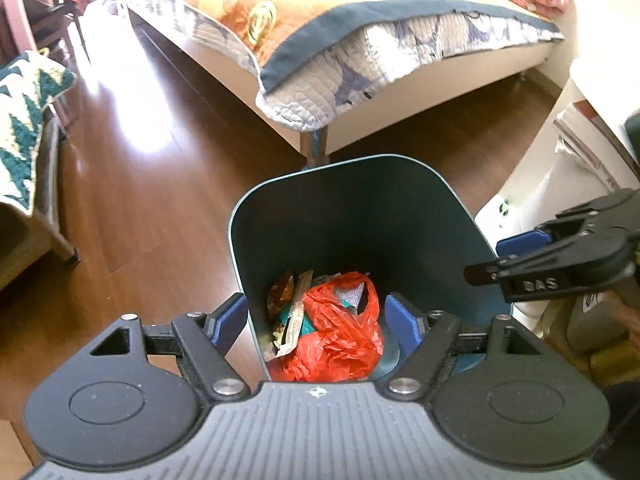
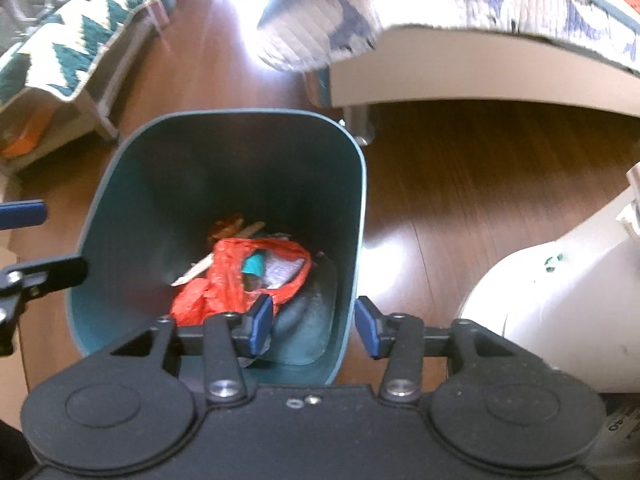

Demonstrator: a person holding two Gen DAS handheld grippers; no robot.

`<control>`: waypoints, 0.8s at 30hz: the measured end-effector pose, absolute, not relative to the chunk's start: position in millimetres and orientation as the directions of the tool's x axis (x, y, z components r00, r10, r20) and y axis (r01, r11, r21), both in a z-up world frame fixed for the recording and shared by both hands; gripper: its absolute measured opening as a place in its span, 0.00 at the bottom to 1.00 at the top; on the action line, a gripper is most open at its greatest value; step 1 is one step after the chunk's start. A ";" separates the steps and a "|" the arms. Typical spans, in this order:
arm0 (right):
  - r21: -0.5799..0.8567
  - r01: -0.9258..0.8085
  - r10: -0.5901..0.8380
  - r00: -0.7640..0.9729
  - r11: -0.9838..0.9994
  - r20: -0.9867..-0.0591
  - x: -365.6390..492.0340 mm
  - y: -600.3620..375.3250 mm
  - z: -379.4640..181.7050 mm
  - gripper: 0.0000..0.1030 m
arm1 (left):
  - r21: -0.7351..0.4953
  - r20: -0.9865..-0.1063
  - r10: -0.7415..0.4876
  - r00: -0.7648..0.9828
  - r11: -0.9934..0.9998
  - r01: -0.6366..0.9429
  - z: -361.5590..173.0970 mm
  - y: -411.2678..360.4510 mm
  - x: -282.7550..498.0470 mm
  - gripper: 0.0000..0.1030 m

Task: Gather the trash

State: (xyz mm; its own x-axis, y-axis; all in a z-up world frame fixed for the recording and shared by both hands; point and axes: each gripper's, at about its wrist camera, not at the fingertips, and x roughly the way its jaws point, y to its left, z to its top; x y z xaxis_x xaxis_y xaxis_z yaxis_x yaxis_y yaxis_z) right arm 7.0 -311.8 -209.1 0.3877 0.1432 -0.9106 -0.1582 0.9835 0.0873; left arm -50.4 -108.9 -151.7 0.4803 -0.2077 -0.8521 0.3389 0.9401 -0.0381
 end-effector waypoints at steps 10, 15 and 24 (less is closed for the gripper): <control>0.148 -0.231 0.251 0.524 0.962 -0.814 -32.4 -322.8 -160.2 0.64 | -0.066 -0.828 -0.175 0.532 0.974 0.217 -129.1 -120.3 -78.4 0.74; 0.133 -0.268 0.273 0.598 0.954 -0.754 -50.8 -327.9 -153.3 0.84 | -0.033 -0.815 -0.136 0.563 0.981 0.189 -124.9 -124.6 -89.5 0.74; 0.135 -0.282 0.298 0.692 0.950 -0.657 -67.2 -335.3 -140.8 1.00 | -0.030 -0.803 -0.094 0.589 0.993 0.117 -125.1 -110.6 -98.1 0.74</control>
State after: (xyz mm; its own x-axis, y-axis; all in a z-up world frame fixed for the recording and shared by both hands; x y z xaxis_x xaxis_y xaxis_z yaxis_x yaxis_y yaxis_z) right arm -67.2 -335.3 -140.8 0.6925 0.2985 -0.6568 -0.2817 0.9500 0.1347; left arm -98.1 -110.6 -125.1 0.5887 -0.0942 -0.8029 0.1174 0.9926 -0.0305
